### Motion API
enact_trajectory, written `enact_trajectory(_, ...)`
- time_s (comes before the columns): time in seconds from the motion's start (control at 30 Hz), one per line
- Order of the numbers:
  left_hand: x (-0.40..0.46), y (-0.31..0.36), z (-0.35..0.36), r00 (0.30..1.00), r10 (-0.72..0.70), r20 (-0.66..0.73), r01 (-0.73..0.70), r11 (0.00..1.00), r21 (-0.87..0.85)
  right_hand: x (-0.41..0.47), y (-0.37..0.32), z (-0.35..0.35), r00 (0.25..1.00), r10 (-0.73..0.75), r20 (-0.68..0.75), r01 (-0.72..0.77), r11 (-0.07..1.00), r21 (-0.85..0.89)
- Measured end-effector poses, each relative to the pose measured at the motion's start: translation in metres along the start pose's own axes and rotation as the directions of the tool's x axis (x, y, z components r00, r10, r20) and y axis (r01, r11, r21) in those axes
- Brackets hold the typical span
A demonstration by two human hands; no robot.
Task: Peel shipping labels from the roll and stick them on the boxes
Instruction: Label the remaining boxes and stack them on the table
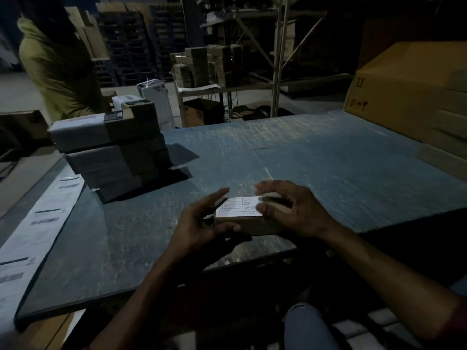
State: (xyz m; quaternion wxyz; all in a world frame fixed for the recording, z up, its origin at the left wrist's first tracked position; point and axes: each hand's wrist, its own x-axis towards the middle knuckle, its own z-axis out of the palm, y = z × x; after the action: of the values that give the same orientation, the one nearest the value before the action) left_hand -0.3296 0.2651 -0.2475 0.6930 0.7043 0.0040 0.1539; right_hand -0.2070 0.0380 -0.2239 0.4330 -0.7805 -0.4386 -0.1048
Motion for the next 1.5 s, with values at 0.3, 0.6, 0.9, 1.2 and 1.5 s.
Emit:
enact_trajectory(0.3,0.024,0.022,-0.041,0.979,0.204,0.018,-0.202,0.95,0.24,0.055,-0.003,-0.025,0.783,0.215,0.584,-0.359,0.922,0.141)
enact_trajectory(0.6,0.024,0.009,-0.079,0.947,0.191,-0.257,-0.052,0.885,0.463,0.115,-0.024,0.014,0.885,0.314,0.343,-0.348,0.937,0.039)
enact_trajectory(0.9,0.01,-0.015,-0.09,0.909,0.14,-0.393,0.239,0.599,0.765,0.174,-0.016,0.101,0.947,0.304,0.104,-0.272,0.931,-0.244)
enact_trajectory(1.2,0.011,-0.02,-0.097,0.897,0.152,-0.414,0.236,0.627,0.742,0.169,-0.002,0.158,0.953,0.29,0.088,-0.25,0.917,-0.311)
enact_trajectory(1.5,-0.005,-0.011,-0.109,0.879,0.081,-0.47,0.209,0.82,0.533,0.134,-0.053,0.165,0.992,0.113,0.049,-0.097,0.96,-0.264)
